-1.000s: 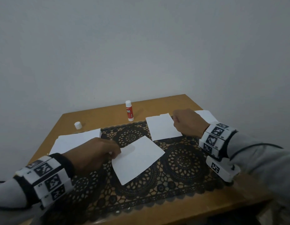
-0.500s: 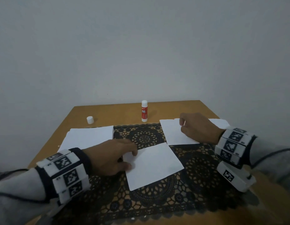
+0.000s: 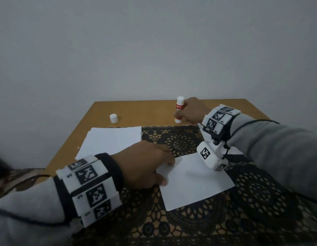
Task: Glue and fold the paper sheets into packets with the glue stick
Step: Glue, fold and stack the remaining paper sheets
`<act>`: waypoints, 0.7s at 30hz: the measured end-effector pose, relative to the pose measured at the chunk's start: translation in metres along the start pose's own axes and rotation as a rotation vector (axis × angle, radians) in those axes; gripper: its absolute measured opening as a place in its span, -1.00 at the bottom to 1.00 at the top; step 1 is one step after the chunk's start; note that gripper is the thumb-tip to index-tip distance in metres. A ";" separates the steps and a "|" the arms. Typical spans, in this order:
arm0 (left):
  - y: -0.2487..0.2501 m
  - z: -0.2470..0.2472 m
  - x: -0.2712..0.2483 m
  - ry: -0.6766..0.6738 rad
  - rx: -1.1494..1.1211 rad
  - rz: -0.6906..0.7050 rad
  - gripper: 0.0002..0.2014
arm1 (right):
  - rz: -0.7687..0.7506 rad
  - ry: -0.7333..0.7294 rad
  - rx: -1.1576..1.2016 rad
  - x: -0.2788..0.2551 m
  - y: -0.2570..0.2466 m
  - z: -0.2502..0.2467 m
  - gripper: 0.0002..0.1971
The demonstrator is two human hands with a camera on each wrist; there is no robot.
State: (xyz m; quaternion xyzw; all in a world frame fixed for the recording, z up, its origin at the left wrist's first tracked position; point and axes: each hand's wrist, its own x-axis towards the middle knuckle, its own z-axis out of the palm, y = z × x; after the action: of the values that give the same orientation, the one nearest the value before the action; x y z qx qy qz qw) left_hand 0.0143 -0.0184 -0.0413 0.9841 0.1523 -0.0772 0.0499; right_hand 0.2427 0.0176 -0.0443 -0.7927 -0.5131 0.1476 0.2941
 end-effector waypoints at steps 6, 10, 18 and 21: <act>0.006 0.001 0.001 -0.009 0.030 -0.014 -0.53 | -0.077 0.056 -0.029 -0.019 -0.005 -0.008 -0.70; 0.008 0.001 -0.001 -0.020 -0.015 -0.043 -0.54 | -0.129 0.038 -0.062 -0.046 -0.007 -0.031 -0.70; 0.011 0.000 -0.007 0.006 -0.105 -0.019 -0.58 | -0.199 -0.007 -0.164 -0.103 -0.009 -0.073 -0.73; 0.012 0.003 -0.009 0.030 -0.143 -0.067 -0.57 | -0.229 -0.029 -0.219 -0.117 -0.010 -0.080 -0.77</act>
State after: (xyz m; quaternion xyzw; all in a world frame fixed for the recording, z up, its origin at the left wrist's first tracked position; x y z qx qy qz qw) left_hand 0.0097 -0.0330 -0.0414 0.9734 0.1908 -0.0531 0.1153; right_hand 0.2280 -0.1104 0.0165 -0.7541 -0.6174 0.0675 0.2134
